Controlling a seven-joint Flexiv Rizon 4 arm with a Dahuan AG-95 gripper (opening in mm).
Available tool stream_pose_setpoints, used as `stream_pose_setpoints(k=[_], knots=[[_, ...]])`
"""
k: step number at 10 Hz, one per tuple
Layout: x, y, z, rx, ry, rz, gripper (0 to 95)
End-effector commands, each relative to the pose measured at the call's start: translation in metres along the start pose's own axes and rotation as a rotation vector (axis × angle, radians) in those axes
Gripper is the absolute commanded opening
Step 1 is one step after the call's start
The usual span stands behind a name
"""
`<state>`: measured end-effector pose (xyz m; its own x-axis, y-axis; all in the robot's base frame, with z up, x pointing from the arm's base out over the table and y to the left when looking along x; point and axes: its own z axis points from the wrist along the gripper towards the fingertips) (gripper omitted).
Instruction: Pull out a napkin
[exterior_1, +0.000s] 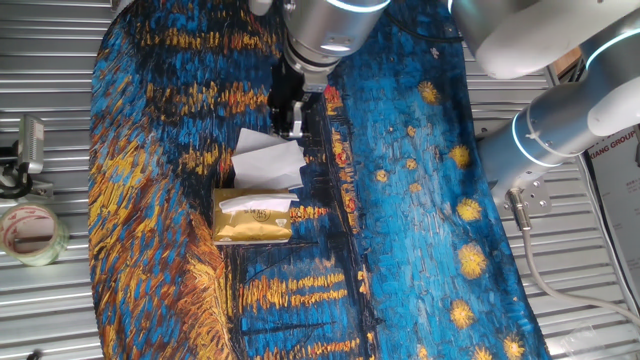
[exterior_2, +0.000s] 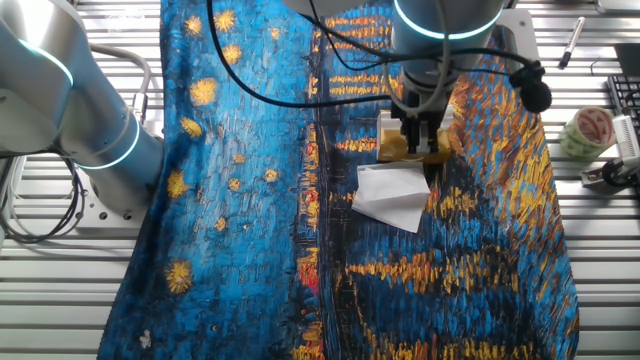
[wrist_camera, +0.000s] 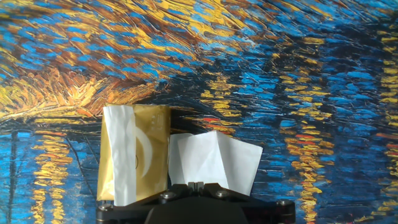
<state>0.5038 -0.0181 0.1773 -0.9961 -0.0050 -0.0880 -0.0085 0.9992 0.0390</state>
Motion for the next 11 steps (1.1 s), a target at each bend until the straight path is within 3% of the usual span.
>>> stream_pose_setpoints(k=[1,11], knots=[[0.0012,-0.0004,-0.0019,0.004,0.013,-0.004,0.0],[0.0042,0.0005,-0.0032,-0.007,0.021,0.003,0.0]])
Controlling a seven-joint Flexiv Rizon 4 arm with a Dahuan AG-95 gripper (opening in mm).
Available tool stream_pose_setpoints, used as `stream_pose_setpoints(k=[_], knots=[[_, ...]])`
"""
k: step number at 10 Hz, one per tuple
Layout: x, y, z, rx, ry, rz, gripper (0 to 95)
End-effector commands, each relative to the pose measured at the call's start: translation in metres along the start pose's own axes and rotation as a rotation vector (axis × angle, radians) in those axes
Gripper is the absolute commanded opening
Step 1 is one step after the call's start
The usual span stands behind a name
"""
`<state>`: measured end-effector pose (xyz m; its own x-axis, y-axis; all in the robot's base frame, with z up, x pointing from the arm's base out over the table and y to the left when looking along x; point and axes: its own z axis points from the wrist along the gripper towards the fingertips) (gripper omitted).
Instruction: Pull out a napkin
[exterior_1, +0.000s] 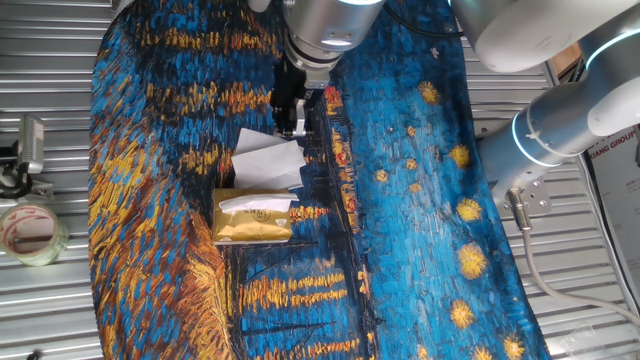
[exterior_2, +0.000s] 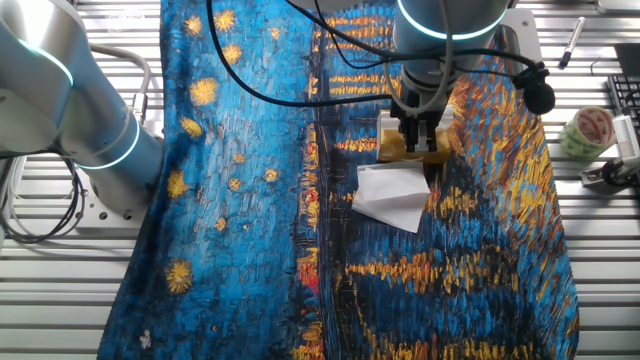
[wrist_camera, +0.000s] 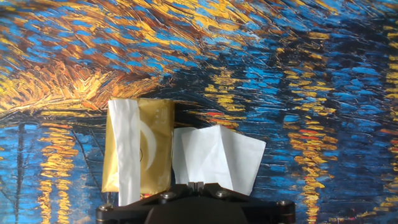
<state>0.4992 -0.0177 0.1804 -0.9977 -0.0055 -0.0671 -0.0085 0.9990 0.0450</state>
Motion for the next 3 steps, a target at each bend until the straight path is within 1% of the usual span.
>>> stream_pose_setpoints(k=[1,3], knots=[[-0.0002,-0.0001,0.0002,-0.001,0.0,0.004,0.0],[-0.0002,-0.0001,0.0002,-0.004,0.0,0.005,0.0]])
